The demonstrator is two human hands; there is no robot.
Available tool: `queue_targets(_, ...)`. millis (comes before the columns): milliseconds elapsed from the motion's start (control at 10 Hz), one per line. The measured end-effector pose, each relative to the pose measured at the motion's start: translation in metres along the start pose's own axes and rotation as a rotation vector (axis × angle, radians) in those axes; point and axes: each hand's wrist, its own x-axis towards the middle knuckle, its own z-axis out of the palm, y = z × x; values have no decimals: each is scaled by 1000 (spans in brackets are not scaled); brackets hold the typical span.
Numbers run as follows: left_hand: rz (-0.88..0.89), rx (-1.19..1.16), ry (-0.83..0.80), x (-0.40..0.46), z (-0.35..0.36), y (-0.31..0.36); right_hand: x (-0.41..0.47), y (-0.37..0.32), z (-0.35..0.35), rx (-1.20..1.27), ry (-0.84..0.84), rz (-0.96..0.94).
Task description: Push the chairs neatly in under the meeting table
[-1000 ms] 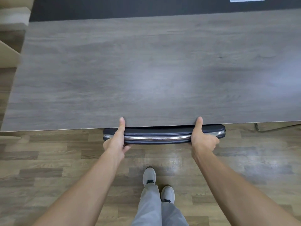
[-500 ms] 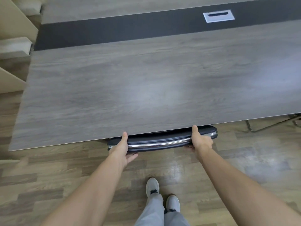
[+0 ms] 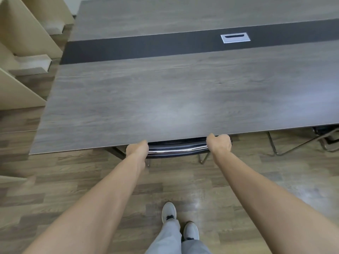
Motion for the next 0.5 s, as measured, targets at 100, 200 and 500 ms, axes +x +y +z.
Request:
queue_targets(100,60,66,12,-16,-6,3,-12,-4,-13,-33,1,-63)
queue_targets(200,120,144,16,-32,-12,6,-23,-4,-29,-47,9,-124)
queue_targets(500,512,269,23,-102,-41,41,-83,-34,-102,-5,-20,-363)
